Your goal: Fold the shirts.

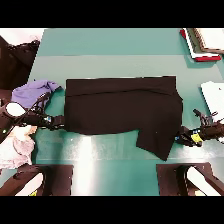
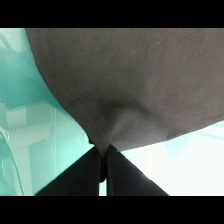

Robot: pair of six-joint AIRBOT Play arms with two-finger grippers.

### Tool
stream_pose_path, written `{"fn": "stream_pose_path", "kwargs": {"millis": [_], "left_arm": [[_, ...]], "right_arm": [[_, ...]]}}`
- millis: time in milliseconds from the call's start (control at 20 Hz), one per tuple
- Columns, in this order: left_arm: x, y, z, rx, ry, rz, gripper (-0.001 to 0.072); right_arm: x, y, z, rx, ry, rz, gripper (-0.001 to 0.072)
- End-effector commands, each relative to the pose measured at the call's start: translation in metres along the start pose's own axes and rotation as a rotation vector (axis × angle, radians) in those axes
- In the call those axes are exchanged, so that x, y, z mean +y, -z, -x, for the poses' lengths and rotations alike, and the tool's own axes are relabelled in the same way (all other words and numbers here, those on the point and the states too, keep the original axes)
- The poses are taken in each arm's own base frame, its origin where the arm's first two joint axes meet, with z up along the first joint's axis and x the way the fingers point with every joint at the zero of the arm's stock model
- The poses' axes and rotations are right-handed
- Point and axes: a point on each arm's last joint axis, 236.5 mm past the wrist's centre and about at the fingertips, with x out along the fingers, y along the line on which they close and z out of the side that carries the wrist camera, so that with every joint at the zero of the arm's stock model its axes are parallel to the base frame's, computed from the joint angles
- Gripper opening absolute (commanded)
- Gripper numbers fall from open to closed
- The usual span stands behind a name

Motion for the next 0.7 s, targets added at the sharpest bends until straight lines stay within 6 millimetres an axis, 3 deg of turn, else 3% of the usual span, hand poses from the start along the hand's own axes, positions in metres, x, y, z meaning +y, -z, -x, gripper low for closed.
{"fn": "stream_pose_path", "kwargs": {"millis": [0, 100, 200, 350, 450, 650], "left_arm": [[0.0, 0.0, 0.0, -0.001, 0.0, -0.001, 0.0026], [0.0, 0.001, 0.0, 0.003, 0.0, -0.001, 0.0027], [0.0, 0.002, 0.0, 0.008, 0.001, -0.001, 0.0026], [-0.001, 0.003, 0.0, 0.015, 0.002, -0.001, 0.0026], [-0.001, 0.005, 0.001, 0.023, 0.003, -0.001, 0.0026], [-0.006, 0.028, 0.004, 0.112, 0.022, -0.005, 0.0024]], "right_arm": [[-0.005, 0.0, -0.009, 0.012, 0.001, -0.023, 0.0306], [-0.007, -0.005, -0.011, -0.004, 0.005, -0.028, 0.0302], [-0.008, -0.013, -0.009, -0.041, 0.013, -0.004, 0.0138], [-0.007, -0.027, 0.002, -0.144, 0.03, 0.027, 0.0028], [-0.002, -0.029, 0.012, -0.2, 0.037, 0.052, 0.0021], [0.012, -0.002, 0.042, -0.185, 0.051, 0.121, 0.0019]]}}
